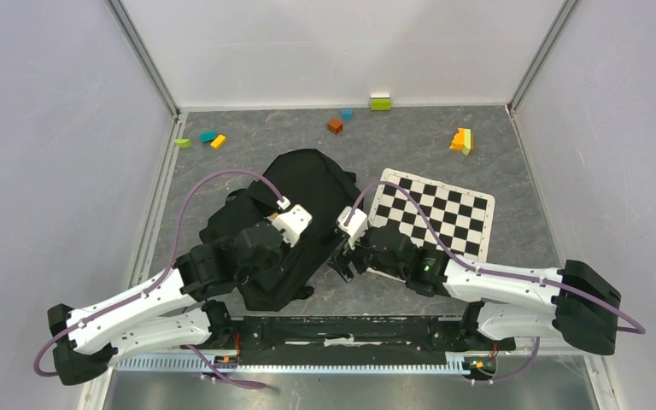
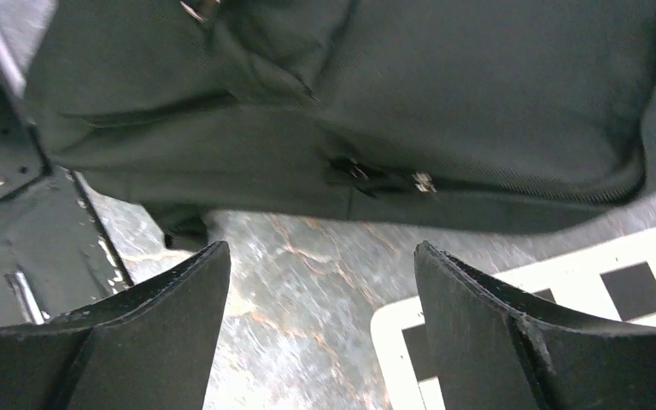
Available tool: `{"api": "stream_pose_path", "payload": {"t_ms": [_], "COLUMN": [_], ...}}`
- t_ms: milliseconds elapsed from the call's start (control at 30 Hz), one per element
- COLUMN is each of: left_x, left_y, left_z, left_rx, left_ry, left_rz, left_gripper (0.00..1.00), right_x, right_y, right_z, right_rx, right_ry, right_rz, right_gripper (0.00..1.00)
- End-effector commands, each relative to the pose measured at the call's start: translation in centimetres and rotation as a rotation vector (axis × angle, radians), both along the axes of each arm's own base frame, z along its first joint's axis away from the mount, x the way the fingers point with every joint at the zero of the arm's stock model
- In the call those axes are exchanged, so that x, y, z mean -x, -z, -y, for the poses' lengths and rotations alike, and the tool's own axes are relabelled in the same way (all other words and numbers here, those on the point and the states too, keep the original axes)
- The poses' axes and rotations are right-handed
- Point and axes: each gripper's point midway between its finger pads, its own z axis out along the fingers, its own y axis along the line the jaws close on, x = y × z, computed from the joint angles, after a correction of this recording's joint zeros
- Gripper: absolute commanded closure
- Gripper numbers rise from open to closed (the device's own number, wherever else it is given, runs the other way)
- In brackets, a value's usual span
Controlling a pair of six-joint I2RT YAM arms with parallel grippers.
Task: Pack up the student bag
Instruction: Zip the student bag at the center of the board.
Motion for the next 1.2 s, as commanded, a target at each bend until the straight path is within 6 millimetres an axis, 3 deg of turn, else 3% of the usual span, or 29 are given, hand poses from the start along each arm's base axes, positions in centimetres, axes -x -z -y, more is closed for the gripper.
{"api": "stream_pose_path", "payload": {"t_ms": [0,167,467,867,1033,1100,1167], "left_x": [-0.7,-0.9,-0.9,-0.8,-0.5,-0.5,-0.6], "left_y": [-1.2,-1.0,-0.8,-0.8,-0.7,-0.6,-0.7], "left_z": [0.4,0.6,1.0,1.4,1.6,1.6,1.5], "left_rx": [0.047,0.046,0.048,0.061,0.064,0.062,0.063], "left_ry": [-0.028,-0.028,-0.024,-0.005,0.013,0.015,0.006], "left_rz": [0.049,0.05,0.046,0.038,0.031,0.03,0.034], "left_gripper": [0.98,0.98,0.98,0.98,0.98,0.98,0.98], "right_x": [0.4,0.4,0.0,-1.7,-2.4,-2.5,-2.7], "right_y": [-6.1,-7.5,-5.7,-4.2,-3.4,-3.1,-2.9], "right_z": [-4.0,-5.9,-8.0,-9.1,-9.6,-9.6,-9.5], "right_rx": [-0.248,-0.256,-0.177,-0.142,-0.105,-0.098,-0.094], "right_ry": [-0.115,-0.131,-0.161,-0.105,-0.093,-0.087,-0.077], "right_rz": [0.17,0.245,0.28,0.314,0.322,0.321,0.32], "right_gripper": [0.17,0.16,0.18,0.19,0.41,0.54,0.74]}}
